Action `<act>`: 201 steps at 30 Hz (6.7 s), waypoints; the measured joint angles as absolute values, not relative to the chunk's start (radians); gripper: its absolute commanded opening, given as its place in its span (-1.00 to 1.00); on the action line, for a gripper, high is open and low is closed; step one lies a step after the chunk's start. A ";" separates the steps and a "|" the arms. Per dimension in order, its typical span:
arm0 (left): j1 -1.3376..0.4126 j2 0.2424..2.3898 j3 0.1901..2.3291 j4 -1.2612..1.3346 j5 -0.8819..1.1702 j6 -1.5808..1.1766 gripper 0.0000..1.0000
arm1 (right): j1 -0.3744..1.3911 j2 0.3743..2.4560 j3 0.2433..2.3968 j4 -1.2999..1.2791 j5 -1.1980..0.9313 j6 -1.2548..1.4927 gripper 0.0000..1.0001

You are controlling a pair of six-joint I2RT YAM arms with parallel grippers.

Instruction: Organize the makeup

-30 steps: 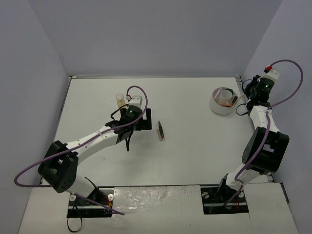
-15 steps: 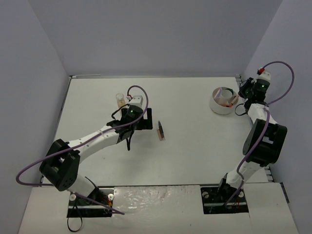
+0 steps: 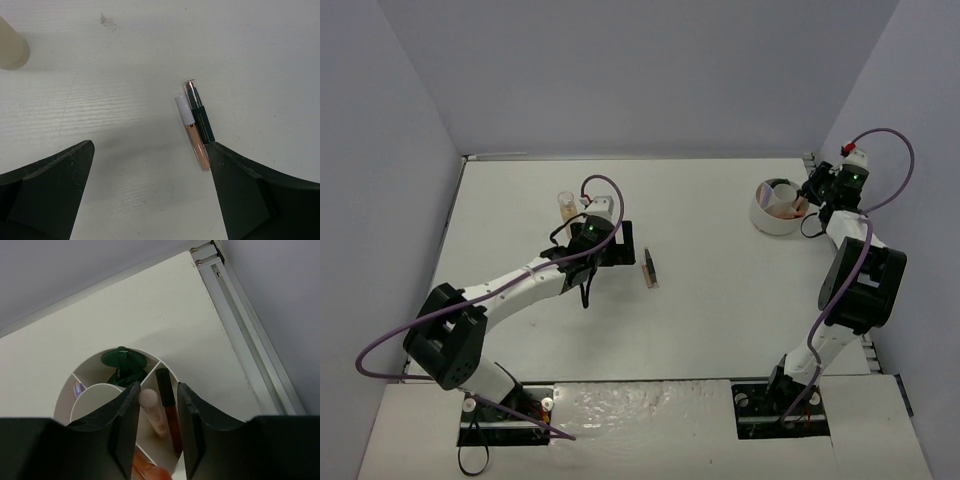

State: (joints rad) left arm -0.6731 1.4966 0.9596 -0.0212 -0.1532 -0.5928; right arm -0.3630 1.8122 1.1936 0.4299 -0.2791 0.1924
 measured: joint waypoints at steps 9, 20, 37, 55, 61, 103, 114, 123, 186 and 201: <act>-0.673 1.524 0.960 -0.018 -0.133 -0.607 0.94 | -0.361 1.780 1.249 0.379 -0.279 0.174 0.29; -0.675 1.554 0.973 -0.063 -0.128 -0.652 0.94 | -0.282 1.492 1.214 0.267 -0.266 0.204 0.78; -0.757 1.759 1.114 -0.124 -0.119 -0.785 0.07 | -0.113 1.110 0.945 0.155 -0.344 0.277 0.89; -0.841 1.893 1.267 -0.207 -0.180 -0.823 -0.48 | 0.027 1.072 0.868 0.138 -0.337 0.259 0.95; -0.838 1.902 1.267 -0.242 -0.203 -0.824 -0.54 | 0.035 1.057 0.857 0.136 -0.330 0.249 0.96; -0.838 1.920 1.281 -0.298 -0.221 -0.823 -0.54 | 0.066 1.051 0.833 0.130 -0.292 0.211 1.00; -0.836 1.914 1.268 -0.334 -0.240 -0.814 -0.39 | 0.066 1.051 0.833 0.130 -0.292 0.210 1.00; -0.831 1.914 1.265 -0.334 -0.226 -0.802 -0.94 | 0.066 1.051 0.833 0.130 -0.294 0.208 1.00; -0.875 1.431 1.095 0.220 0.112 -0.242 0.92 | 0.299 1.161 0.976 0.161 -0.484 0.340 -1.00; -0.544 1.424 1.391 -0.458 0.097 -0.288 0.94 | -0.073 1.403 1.170 0.250 -0.020 0.090 -1.00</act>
State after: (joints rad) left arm -0.5443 1.4245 1.3907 -0.4577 0.0972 -0.2875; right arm -0.0729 1.4027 1.1695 0.2503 -0.0197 0.0899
